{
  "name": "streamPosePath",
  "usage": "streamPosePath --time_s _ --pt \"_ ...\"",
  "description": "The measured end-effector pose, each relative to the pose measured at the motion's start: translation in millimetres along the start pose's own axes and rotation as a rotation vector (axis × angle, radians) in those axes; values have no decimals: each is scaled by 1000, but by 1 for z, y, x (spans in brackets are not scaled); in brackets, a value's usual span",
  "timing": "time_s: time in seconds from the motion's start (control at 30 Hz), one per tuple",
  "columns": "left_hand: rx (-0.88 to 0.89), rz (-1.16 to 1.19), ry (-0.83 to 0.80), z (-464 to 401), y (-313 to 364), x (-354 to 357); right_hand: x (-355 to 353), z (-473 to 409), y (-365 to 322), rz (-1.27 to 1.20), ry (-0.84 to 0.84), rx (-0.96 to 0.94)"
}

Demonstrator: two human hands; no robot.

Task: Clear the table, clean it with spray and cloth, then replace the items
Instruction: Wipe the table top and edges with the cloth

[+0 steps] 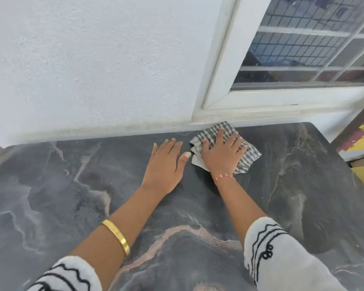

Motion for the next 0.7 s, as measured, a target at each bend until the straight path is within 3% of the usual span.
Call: streamPosePath --time_s 0.17,0.4,0.7 --pt "-8 56 64 16 -31 -30 -4 11 -41 -21 2 21" --pt "-75 90 183 50 -77 -82 -10 80 -162 -36 -10 -282" --pt "-117 10 257 78 -95 -107 -10 140 -180 -34 -22 -800"
Point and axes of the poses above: each hand's wrist, its own z-axis away from the middle knuckle, its own x-axis out of the palm, y = z × x, the point moved 1 cm from there along -z, towards the middle knuckle, and after that the axes turned 8 degrees about z, right-handed, at the moved point
